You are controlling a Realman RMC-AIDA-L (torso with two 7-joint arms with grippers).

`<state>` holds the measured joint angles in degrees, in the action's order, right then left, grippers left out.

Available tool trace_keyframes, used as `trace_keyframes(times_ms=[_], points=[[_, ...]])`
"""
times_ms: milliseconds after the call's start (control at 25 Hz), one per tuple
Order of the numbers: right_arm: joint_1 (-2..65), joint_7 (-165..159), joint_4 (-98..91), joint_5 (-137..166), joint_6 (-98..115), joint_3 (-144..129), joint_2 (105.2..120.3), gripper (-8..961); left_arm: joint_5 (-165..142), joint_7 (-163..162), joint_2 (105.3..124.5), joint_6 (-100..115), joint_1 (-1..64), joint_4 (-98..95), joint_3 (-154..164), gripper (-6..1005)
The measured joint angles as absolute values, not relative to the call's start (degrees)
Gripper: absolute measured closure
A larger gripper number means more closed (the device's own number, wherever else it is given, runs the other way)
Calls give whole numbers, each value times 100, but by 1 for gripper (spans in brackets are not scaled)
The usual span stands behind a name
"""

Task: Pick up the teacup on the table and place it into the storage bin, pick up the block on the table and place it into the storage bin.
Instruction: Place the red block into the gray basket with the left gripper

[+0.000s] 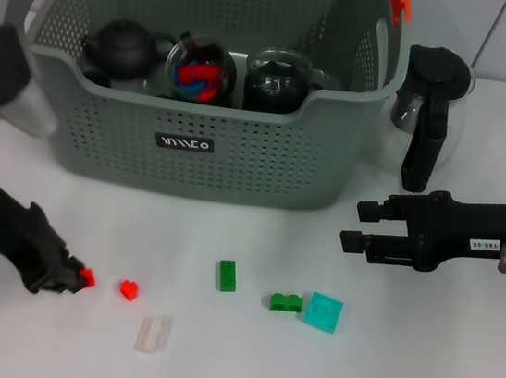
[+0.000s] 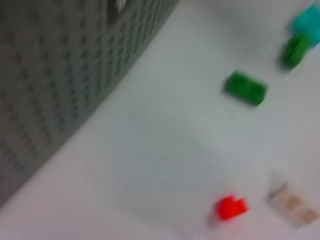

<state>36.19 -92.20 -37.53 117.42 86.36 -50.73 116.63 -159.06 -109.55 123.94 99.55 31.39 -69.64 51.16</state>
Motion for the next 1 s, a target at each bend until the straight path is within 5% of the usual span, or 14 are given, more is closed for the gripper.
trace_keyframes(times_ms=[440, 1000], points=[[3616, -9219, -3782, 11737, 8696, -5052, 11663, 309, -13818, -10565, 11944, 11624, 3694, -6928, 3585, 855], [3624, -9220, -3788, 11712, 8741, -5045, 11664, 310, -12529, -11527, 11995, 8382, 4271, -6778, 4544, 887]])
